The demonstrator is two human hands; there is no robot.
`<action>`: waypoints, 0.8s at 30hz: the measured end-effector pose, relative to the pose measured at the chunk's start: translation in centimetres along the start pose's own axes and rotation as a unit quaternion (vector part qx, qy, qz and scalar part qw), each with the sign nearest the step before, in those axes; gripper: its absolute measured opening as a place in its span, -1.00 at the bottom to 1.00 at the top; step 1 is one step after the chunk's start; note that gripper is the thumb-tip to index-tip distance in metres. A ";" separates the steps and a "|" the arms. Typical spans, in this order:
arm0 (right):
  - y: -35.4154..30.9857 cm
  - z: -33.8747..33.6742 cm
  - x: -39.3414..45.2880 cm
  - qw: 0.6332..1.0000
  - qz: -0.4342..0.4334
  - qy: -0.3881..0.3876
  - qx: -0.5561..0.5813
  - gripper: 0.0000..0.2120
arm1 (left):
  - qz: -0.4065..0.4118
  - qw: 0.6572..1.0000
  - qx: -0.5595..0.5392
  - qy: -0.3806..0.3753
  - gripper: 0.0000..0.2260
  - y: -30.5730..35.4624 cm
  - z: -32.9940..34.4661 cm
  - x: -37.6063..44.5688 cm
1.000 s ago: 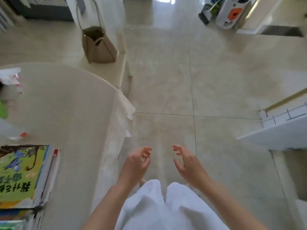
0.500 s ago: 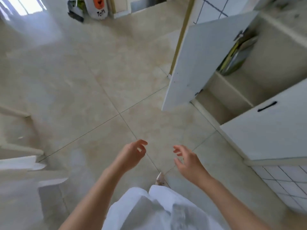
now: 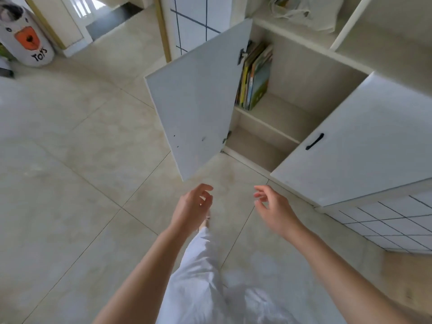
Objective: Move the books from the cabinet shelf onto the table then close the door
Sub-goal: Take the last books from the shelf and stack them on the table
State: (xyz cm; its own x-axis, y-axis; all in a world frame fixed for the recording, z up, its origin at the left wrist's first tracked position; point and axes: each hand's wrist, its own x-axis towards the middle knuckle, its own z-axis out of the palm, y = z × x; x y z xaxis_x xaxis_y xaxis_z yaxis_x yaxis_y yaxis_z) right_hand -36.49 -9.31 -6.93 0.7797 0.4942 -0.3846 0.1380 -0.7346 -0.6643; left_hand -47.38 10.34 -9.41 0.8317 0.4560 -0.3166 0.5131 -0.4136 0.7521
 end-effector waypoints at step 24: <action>-3.4 -16.0 44.7 0.994 0.069 0.078 0.026 -0.74 | 0.020 0.998 -0.034 -0.043 -0.57 12.5 7.0 42.8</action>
State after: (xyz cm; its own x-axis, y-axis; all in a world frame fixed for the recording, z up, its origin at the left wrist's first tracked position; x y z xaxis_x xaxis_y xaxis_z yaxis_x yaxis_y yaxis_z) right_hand 7.63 7.84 -11.64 0.8749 0.3092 -0.3728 -0.0057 -0.7631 -0.6463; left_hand -3.85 19.17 -17.63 0.8677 0.3700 -0.3320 0.4661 -0.3735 0.8020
